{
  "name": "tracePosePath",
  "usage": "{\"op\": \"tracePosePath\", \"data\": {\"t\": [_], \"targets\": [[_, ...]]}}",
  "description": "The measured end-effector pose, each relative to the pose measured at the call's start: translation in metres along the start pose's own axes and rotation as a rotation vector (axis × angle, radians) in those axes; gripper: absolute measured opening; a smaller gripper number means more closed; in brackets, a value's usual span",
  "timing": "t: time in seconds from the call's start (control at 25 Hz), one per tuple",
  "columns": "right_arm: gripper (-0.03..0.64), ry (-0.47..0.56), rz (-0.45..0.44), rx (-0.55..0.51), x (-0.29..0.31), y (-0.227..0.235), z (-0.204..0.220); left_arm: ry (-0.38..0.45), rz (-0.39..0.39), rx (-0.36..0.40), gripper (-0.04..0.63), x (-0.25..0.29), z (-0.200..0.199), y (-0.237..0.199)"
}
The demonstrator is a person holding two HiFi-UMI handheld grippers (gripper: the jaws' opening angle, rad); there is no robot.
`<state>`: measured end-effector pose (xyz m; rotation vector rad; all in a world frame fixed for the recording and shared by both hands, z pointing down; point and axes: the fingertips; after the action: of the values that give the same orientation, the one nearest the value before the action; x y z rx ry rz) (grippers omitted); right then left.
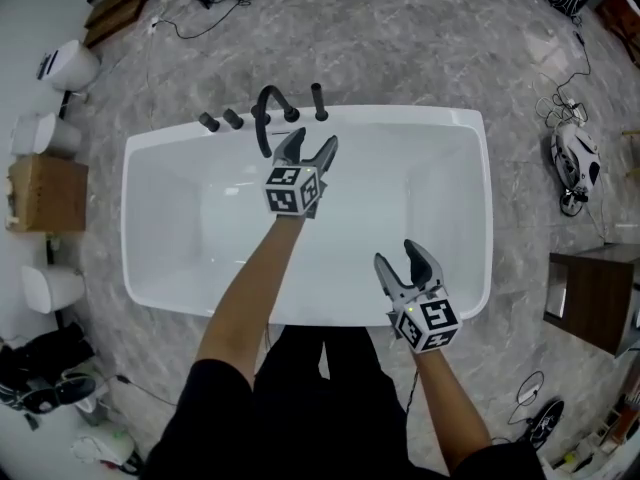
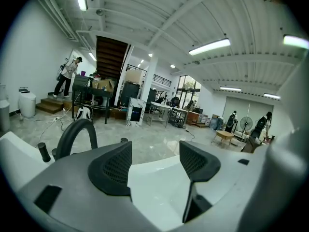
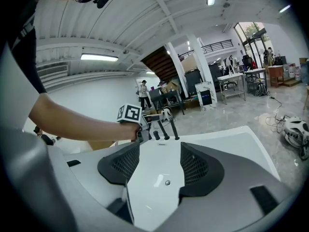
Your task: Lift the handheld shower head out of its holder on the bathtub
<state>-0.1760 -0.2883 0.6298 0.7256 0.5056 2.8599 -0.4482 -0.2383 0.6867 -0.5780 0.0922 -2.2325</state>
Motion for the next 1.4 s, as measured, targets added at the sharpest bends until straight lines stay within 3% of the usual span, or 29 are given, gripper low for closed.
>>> {"op": "tracePosePath", "data": {"t": [0.32, 0.68, 0.96, 1.4], "targets": [[0.233, -0.022, 0.017, 0.060, 0.024, 0.002, 0.024, 0.031, -0.046, 0.025, 0.284, 0.045, 0.007, -0.041], [0.233, -0.071, 0.024, 0.027, 0.036, 0.009, 0.065, -0.055, -0.082, -0.016, 0.284, 0.081, 0.055, -0.074], [0.233, -0.119, 0.046, 0.066, 0.028, 0.011, 0.099, -0.078, -0.082, -0.053, 0.284, 0.116, 0.053, -0.097], [0.233, -0.138, 0.034, 0.082, 0.029, 0.008, 0.111, -0.136, -0.068, 0.033, 0.284, 0.152, 0.046, -0.115]]}}
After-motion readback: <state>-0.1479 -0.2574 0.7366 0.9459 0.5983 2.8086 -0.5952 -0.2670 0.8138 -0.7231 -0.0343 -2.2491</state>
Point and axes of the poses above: the fingertips, and each gripper's own axes: x forward along the fingers, y to its right, z out of its underside
